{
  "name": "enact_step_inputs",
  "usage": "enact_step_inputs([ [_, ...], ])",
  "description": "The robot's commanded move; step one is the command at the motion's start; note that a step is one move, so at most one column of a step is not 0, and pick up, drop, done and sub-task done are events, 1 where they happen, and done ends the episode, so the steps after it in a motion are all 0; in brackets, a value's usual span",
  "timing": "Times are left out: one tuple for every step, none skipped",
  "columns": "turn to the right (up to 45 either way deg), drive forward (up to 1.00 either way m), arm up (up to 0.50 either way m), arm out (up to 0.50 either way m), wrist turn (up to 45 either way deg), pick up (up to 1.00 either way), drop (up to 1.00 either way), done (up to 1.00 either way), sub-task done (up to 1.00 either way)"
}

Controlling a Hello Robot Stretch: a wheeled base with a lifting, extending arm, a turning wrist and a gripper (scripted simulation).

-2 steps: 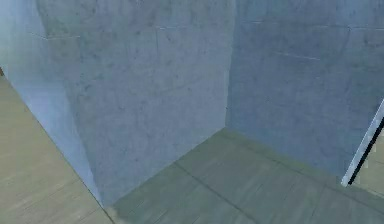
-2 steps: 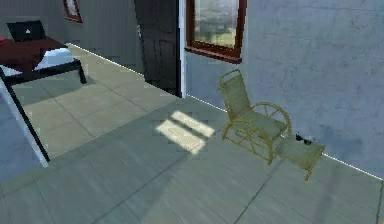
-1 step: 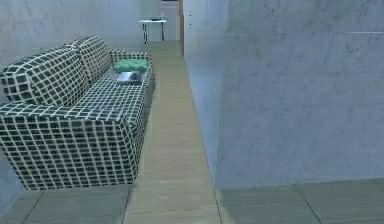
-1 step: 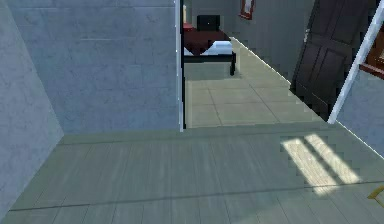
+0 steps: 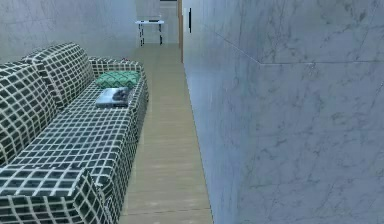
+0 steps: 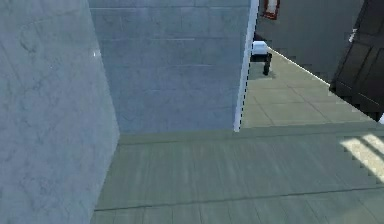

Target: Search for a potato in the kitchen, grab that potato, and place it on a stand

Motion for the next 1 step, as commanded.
enact_step_inputs([
  [-3.0, 0.00, 0.00, 0.00, 0.0, 0.00, 0.00, 0.00, 0.00],
])
